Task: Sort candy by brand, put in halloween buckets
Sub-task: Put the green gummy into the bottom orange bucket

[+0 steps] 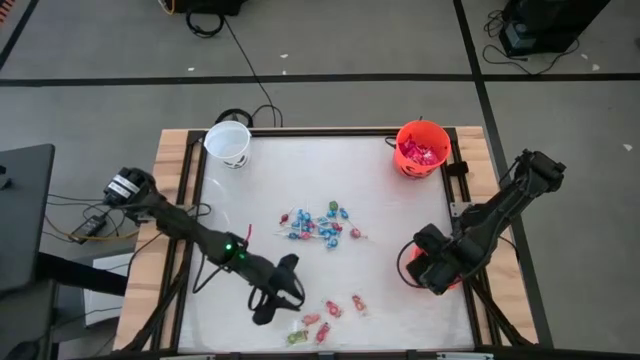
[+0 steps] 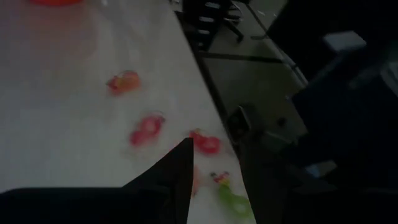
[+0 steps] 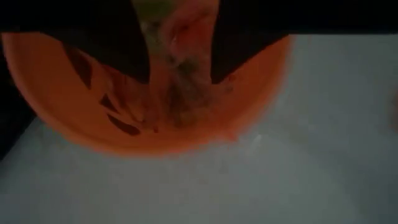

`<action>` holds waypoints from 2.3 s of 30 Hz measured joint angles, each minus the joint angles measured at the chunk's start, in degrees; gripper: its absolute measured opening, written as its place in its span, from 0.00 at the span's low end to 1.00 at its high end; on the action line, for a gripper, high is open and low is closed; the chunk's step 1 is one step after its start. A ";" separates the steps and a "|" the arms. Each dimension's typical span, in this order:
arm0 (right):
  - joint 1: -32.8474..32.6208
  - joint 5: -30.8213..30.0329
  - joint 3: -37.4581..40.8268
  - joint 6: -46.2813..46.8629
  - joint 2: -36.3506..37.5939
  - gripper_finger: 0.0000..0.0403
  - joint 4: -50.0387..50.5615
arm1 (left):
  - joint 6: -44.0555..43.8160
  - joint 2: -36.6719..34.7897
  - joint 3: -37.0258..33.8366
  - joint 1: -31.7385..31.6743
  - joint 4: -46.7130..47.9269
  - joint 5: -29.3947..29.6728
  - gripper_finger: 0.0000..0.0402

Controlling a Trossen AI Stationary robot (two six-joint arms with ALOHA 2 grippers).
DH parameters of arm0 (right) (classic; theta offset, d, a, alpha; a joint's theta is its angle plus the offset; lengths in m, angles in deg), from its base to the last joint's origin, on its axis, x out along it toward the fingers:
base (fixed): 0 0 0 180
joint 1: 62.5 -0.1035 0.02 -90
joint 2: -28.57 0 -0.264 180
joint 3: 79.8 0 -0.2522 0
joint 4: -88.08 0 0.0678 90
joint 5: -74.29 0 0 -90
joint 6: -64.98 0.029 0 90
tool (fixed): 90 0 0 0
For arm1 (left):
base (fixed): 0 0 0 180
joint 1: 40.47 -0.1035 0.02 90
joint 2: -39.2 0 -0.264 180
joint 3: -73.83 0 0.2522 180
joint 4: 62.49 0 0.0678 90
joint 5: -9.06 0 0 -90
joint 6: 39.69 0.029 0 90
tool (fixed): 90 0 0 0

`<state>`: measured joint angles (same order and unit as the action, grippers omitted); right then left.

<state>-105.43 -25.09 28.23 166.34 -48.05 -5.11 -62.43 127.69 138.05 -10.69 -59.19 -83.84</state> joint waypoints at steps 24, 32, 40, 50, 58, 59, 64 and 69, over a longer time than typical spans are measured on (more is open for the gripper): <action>-0.70 -16.56 -21.64 -3.57 0.13 0.50 14.04 | -0.31 18.21 0.00 13.43 -12.30 16.15 0.37; -0.70 -16.25 -21.64 -7.02 0.13 0.50 14.37 | -6.20 23.78 0.02 13.48 -17.06 12.40 0.37; -0.84 -16.16 -21.64 -6.66 0.13 0.50 14.11 | -16.24 27.67 0.69 14.24 -14.99 17.23 0.26; -0.83 -16.41 -20.16 -9.84 -2.15 0.50 -1.00 | -12.99 22.72 -0.37 11.60 -15.88 27.95 0.02; 1.81 -16.50 -16.28 -21.61 -6.08 0.50 -27.46 | -3.95 12.83 -0.13 5.99 -18.12 31.90 0.01; 2.35 -16.57 -15.91 -21.85 -6.62 0.50 -30.27 | -2.78 11.81 -0.13 5.28 -18.15 32.06 0.01; 5.06 -16.42 -15.09 -25.09 -9.56 0.50 -41.29 | 3.79 9.08 -0.09 2.93 -19.77 31.29 0.01; 7.86 -14.79 -15.02 -27.39 -13.10 0.50 -46.23 | 7.53 8.68 -0.05 1.83 -25.34 31.28 0.01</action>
<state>-97.58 -39.88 13.21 138.95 -61.14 -51.34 -54.90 136.37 138.00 -8.86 -84.53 -52.56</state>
